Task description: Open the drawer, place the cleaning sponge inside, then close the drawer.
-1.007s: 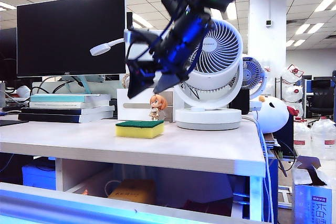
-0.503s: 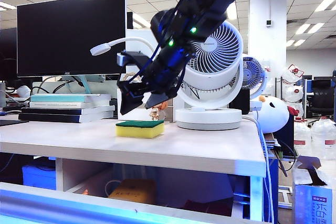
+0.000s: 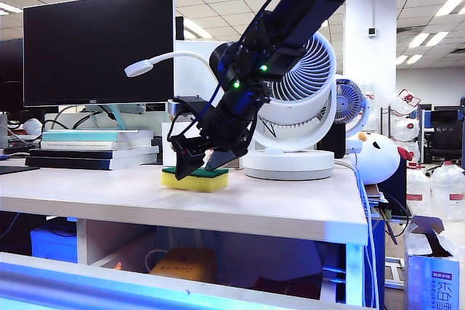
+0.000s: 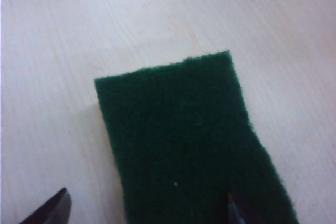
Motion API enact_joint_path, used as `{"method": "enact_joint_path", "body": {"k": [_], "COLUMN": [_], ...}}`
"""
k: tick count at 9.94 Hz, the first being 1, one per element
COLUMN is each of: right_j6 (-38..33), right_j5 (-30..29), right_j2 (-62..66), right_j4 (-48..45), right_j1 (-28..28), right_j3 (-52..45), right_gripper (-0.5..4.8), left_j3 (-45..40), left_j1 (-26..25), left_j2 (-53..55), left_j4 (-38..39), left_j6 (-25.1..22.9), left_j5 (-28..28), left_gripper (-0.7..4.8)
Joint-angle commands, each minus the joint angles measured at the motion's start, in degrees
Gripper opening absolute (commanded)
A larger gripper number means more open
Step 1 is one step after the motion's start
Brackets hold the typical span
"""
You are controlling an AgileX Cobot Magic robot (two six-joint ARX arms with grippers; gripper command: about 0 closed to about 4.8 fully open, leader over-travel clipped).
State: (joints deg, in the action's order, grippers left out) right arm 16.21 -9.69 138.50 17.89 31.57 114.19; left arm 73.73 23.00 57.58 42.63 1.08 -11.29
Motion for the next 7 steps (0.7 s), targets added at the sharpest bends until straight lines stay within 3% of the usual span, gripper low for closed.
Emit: {"method": "enact_joint_path", "body": {"k": [1,2,3,6,7], "right_j6": [0.3,0.3,0.3,-1.2,-3.3], "right_j5": [3.6,3.6,3.6,3.8,3.5], "right_j2": [0.2,0.2,-0.3,-7.3,-12.0], "right_j4": [3.7,5.7,6.3,10.6,21.2], "right_j1": [0.1,0.1,0.1,0.1,0.1], "right_j3": [0.2,0.2,0.2,0.2,0.2], "right_gripper": [1.31,1.11,0.02,-0.01,-0.01], "left_j3": [0.3,0.3,0.3,0.3,0.3], "left_j1": [0.0,0.0,0.0,0.0,0.0], "left_j2": [-0.1,-0.1,-0.1,-0.1,-0.1], "left_j4": [-0.7,-0.7,-0.7,-0.7,-0.7], "left_j6": [0.0,0.0,0.0,-0.1,-0.2], "left_j5": [-0.1,-0.1,-0.1,-0.1,-0.1], "left_gripper": [-0.05,-0.05,-0.05,-0.05,-0.05]}}
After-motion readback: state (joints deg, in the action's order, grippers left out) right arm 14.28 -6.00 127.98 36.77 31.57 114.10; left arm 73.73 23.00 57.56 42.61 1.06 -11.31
